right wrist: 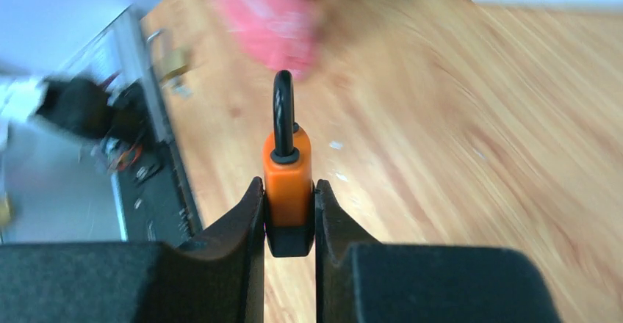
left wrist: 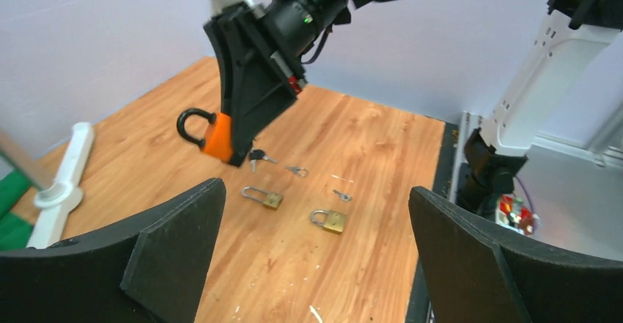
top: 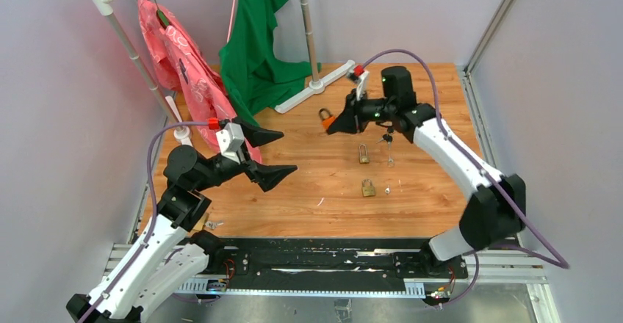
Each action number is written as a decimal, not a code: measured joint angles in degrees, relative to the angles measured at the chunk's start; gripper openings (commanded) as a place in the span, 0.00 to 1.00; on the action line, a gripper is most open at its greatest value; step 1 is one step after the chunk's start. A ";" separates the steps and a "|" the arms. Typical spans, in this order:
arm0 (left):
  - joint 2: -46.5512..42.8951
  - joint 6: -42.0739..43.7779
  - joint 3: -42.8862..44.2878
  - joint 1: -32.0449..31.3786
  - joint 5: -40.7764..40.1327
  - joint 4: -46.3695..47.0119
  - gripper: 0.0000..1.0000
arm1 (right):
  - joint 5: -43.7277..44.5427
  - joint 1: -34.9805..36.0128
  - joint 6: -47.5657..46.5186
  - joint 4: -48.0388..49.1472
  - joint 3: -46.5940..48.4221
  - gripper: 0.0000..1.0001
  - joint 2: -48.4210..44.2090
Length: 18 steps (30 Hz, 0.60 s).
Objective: Lock with the key
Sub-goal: Place the lock at the center of the board.
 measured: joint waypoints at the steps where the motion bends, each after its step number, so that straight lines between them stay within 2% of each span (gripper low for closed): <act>1: -0.24 0.04 -0.13 0.00 -1.11 -0.04 1.00 | 0.72 -3.15 2.27 0.44 -0.37 0.00 1.70; 6: -1.60 0.09 -1.92 0.02 -7.13 -2.58 1.00 | 3.78 -17.70 13.18 0.61 0.68 0.00 19.12; 11: -2.49 0.55 -2.51 0.15 -9.57 -6.25 1.00 | 6.08 -23.02 17.16 -3.15 6.25 0.00 33.66; 18: -3.19 1.14 -2.51 0.31 -10.29 -7.67 1.00 | 5.29 -24.92 19.71 -4.74 13.35 0.00 40.41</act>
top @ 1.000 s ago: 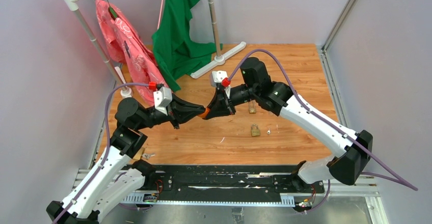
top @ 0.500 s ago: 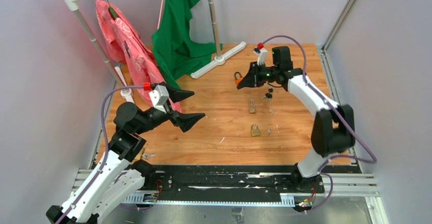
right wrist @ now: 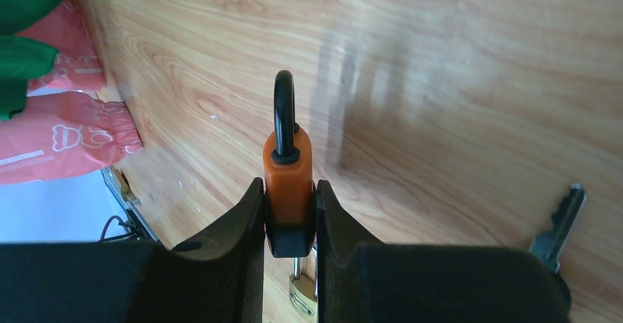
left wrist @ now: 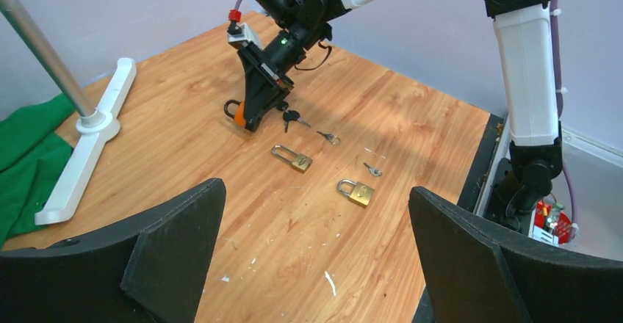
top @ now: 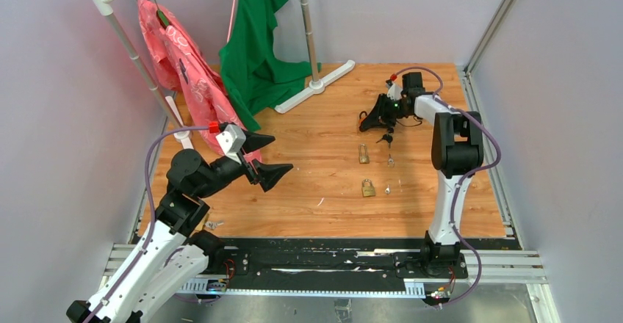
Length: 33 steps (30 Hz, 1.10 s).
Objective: Lock with the key
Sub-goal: Place the lock at the center of the board.
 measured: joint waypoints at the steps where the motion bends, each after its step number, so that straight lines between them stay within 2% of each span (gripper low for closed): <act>1: -0.02 0.00 0.00 0.00 0.00 0.02 1.00 | -0.35 0.02 0.13 -0.07 0.92 0.00 0.48; 10: -0.02 0.02 -0.39 0.13 0.00 0.20 1.00 | -1.03 0.02 1.86 -0.63 2.97 0.02 3.80; 13: -0.02 0.00 -0.50 0.13 0.00 0.46 1.00 | -1.92 0.13 2.36 -1.29 3.58 0.14 4.57; 18: -0.02 0.04 -0.59 0.15 -0.02 0.50 1.00 | -1.29 0.20 2.05 -3.06 4.81 0.43 4.96; 23: -0.04 0.63 -0.59 0.15 -0.02 0.46 1.00 | 1.22 0.46 0.61 -6.32 6.97 0.62 4.74; 29: -0.04 1.86 -0.70 0.15 -0.15 -0.04 1.00 | 7.74 0.87 -3.19 -12.37 11.19 0.66 3.56; 33: 0.31 6.86 -0.66 0.15 -0.02 -2.93 1.00 | 11.82 1.40 -5.53 -16.63 13.99 0.67 2.27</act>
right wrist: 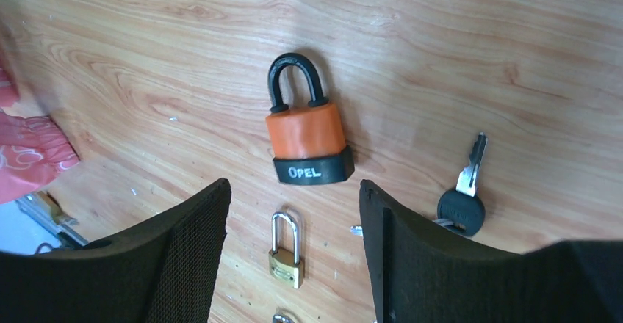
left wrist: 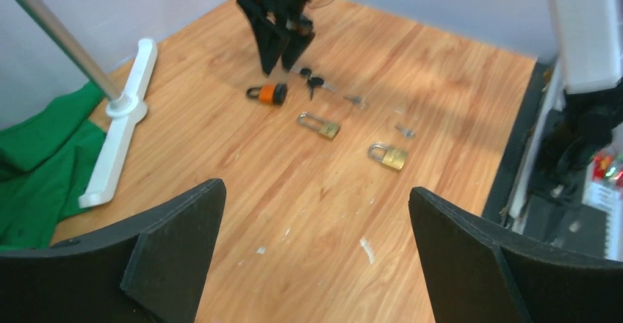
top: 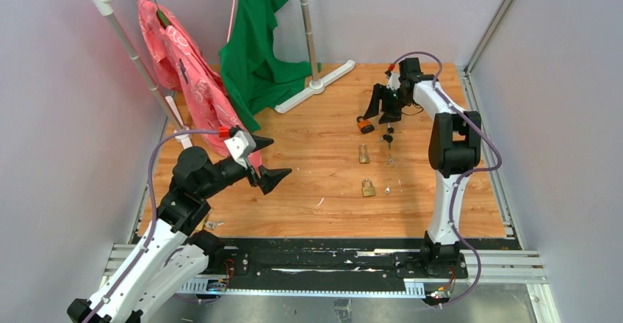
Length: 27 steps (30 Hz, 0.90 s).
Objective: Lock with the key
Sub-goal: Place the lock at the center of the board.
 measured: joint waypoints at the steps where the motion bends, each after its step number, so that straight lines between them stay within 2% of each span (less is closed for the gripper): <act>1: 0.37 3.04 0.37 0.00 0.26 -2.23 1.00 | 1.18 0.33 -0.74 -1.09 0.52 0.67 -0.68; 3: 1.55 9.33 1.92 0.00 0.68 -7.32 1.00 | 2.97 1.01 -1.75 -2.54 0.94 0.67 -2.19; 8: 12.33 37.55 16.72 0.20 -2.69 -35.04 0.99 | 6.49 4.04 -4.50 -4.74 0.96 0.68 -9.18; 9: 15.21 42.84 20.17 0.61 -4.35 -40.72 0.95 | 7.06 4.81 -5.07 -4.94 0.94 0.68 -11.04; 13: 24.68 59.63 28.06 6.34 -11.04 -60.13 0.90 | 8.35 7.69 -6.29 -4.22 -1.31 0.68 -19.02; 17: 28.65 76.00 28.79 20.02 -17.64 -75.34 0.87 | 8.28 10.47 -6.62 -3.15 -5.31 0.68 -25.88; 21: 29.70 89.96 26.69 38.60 -24.41 -81.05 0.86 | 8.28 12.83 -6.62 -2.91 -8.74 0.68 -29.62; 22: 30.36 93.55 25.29 43.58 -25.57 -81.72 0.91 | 8.28 13.51 -6.62 -2.93 -9.68 0.68 -30.45; 24: 31.52 98.25 23.06 48.85 -26.08 -82.07 0.99 | 8.28 14.36 -6.62 -2.95 -10.69 0.68 -31.50; 27: 32.33 103.80 18.49 52.74 -25.75 -80.24 1.00 | 8.31 15.39 -6.56 -2.97 -11.43 0.68 -32.72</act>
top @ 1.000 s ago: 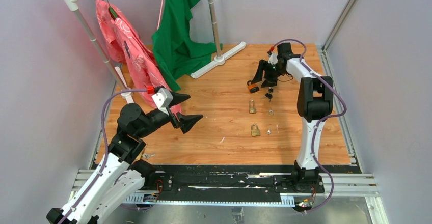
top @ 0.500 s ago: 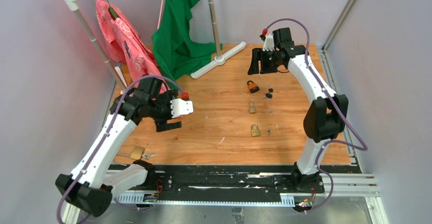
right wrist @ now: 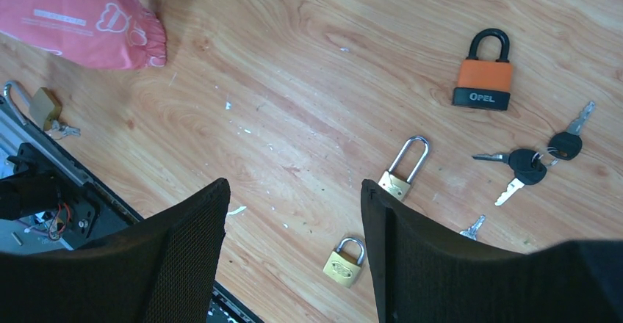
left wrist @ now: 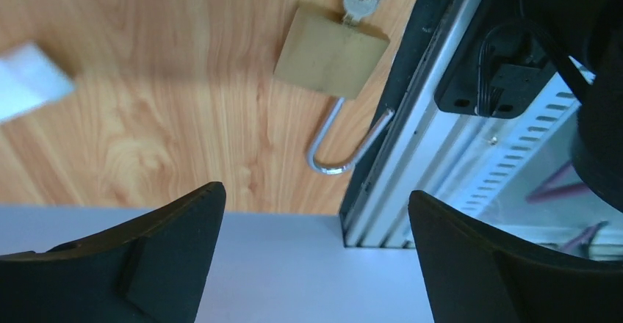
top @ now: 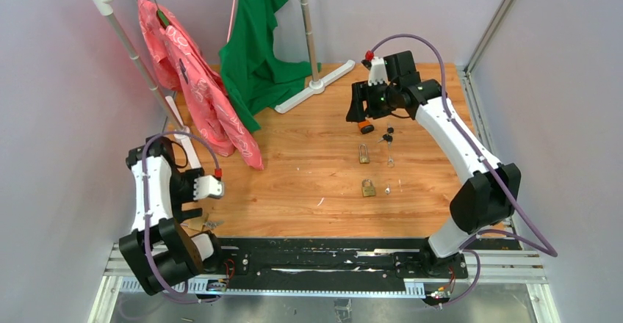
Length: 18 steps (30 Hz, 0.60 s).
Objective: Lock with the key
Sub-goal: Place the lock at the center of the board.
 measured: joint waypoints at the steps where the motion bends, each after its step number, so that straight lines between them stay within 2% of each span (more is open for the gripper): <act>1: -0.04 1.84 -2.05 0.52 0.20 1.27 1.00 | 0.07 0.35 0.04 -0.11 -0.04 0.68 -0.48; 6: 0.04 10.38 -12.20 1.05 1.29 9.79 1.00 | 1.36 2.12 0.28 -1.51 0.04 0.68 -2.58; 12: 3.63 15.47 -17.16 1.11 4.85 18.71 1.00 | 3.39 3.54 1.27 -3.89 0.09 0.68 -5.09; 18: 1.90 17.59 -22.40 1.29 6.03 22.60 1.00 | 5.07 3.96 2.01 -5.07 0.09 0.68 -6.99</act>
